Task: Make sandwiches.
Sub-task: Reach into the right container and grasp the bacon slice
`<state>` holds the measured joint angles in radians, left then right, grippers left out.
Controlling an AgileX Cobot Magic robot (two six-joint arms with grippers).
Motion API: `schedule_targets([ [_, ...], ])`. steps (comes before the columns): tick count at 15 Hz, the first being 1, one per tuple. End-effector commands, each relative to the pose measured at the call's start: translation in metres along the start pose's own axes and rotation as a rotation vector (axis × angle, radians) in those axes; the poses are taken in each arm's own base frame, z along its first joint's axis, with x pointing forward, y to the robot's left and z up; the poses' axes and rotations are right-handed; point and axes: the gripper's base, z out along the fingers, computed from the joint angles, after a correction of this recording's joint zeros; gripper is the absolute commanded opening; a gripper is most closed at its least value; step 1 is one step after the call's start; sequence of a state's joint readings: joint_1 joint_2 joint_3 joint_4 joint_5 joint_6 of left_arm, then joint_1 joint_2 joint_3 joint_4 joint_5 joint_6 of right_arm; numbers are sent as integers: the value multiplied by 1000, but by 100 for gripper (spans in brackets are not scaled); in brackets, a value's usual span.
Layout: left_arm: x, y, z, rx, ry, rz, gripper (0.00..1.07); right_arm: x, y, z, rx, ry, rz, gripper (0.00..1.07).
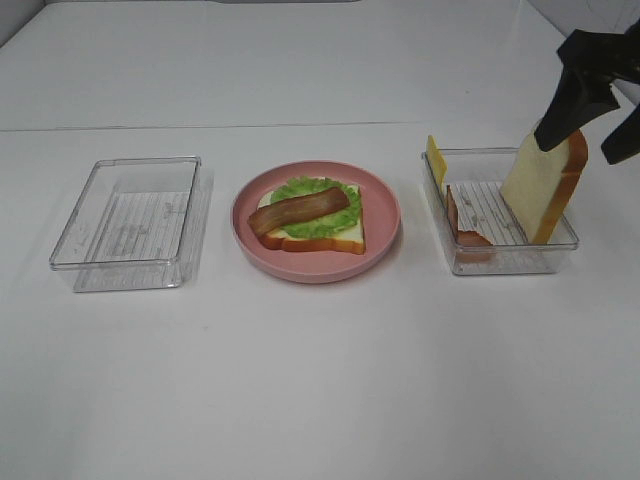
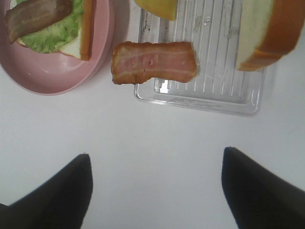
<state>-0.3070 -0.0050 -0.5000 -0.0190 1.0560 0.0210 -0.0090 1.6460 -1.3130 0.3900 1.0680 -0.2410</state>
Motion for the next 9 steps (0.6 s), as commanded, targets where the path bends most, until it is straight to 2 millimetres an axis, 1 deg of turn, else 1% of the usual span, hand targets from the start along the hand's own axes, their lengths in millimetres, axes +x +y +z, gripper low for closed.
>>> schedule_targets([
  [1, 1, -1, -3, 12, -32, -1, 89, -16, 18, 18, -6, 29, -76, 69],
  [3, 1, -1, -3, 12, -32, -1, 89, -30, 39, 36, -18, 50, -136, 69],
  [4, 1, -1, -3, 12, -32, -1, 89, -36, 47, 45, -19, 63, -142, 69],
  [5, 1, -1, -3, 12, -32, -1, 89, -39, 51, 49, -16, 66, -144, 69],
  [6, 1, -1, -3, 12, -32, -1, 89, -47, 59, 64, 17, 90, -150, 69],
  [8, 1, -1, -3, 12, -32, -1, 89, -54, 60, 76, 61, 119, -139, 69],
  [9, 1, -1, -3, 12, -32, -1, 89, -60, 54, 89, 95, 143, -95, 69],
])
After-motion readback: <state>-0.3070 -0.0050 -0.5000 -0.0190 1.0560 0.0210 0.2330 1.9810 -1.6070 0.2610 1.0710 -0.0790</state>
